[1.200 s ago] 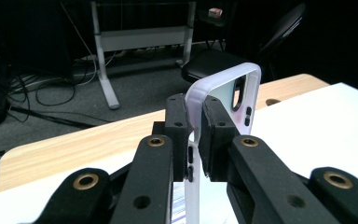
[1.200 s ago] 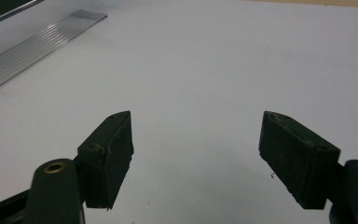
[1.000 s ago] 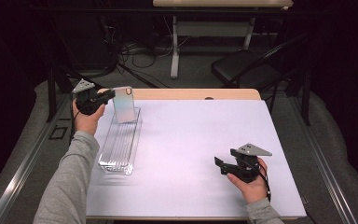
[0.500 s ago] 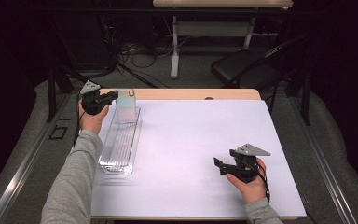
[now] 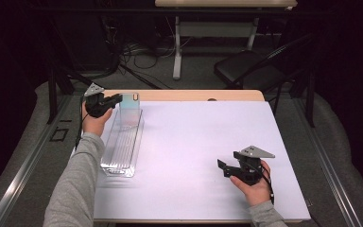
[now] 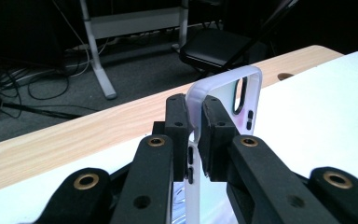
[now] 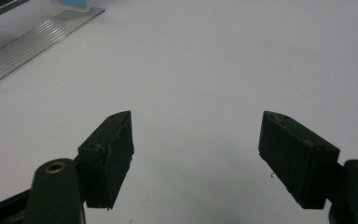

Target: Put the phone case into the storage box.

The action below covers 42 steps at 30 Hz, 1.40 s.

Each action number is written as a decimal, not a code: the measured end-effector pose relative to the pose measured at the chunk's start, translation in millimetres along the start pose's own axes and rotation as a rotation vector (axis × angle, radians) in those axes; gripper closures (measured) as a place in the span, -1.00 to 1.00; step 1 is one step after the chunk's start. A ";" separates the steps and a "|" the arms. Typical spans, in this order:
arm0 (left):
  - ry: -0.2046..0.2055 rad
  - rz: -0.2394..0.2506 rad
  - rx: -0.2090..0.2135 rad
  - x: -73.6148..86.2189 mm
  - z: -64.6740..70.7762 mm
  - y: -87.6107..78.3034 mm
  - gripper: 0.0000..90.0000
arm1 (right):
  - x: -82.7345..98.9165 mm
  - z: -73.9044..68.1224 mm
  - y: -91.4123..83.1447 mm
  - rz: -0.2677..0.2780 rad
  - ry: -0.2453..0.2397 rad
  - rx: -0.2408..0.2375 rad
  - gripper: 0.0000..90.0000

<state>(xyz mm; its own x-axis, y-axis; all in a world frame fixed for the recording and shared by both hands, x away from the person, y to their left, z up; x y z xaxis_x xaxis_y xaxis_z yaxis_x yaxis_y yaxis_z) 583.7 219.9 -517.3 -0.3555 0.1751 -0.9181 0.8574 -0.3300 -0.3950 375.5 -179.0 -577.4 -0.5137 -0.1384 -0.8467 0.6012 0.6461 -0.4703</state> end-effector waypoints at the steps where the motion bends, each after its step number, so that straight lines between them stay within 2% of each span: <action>1: 0.000 0.002 0.002 0.0 0.6 0.3 0.85 | 0.1 0.2 0.1 -0.001 -0.001 0.001 -0.43; 10: 0.016 0.012 0.013 0.3 3.8 2.9 0.85 | 0.7 0.3 0.4 -0.002 0.004 0.001 -0.43; 24: 0.010 0.017 0.009 1.7 2.2 4.9 0.85 | 0.7 0.3 0.1 -0.003 0.000 0.000 -0.43; 30: 0.010 0.017 0.001 1.9 1.5 5.6 0.83 | 0.7 0.4 0.5 -0.003 -0.004 -0.001 -0.42; 42: 0.007 -0.003 -0.039 6.9 -9.6 7.8 0.79 | 2.2 -0.3 1.0 -0.013 0.001 -0.004 -0.42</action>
<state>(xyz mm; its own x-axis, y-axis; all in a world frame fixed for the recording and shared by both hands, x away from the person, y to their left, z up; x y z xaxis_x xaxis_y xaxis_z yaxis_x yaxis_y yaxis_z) 591.5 227.5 -526.4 -0.3551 0.1826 -0.9168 0.8703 -0.2935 -0.3956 374.8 -178.3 -579.6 -0.5217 -0.1464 -0.8405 0.5918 0.6475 -0.4801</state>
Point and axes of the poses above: each handheld gripper's, and its own axes: y roughly forward along the jaws, x roughly out of its underside, z roughly to its right, the point moved 10 cm from there along y, roughly forward along the jaws, and after that the axes turned 13 degrees about -x, right-handed, at the moved point
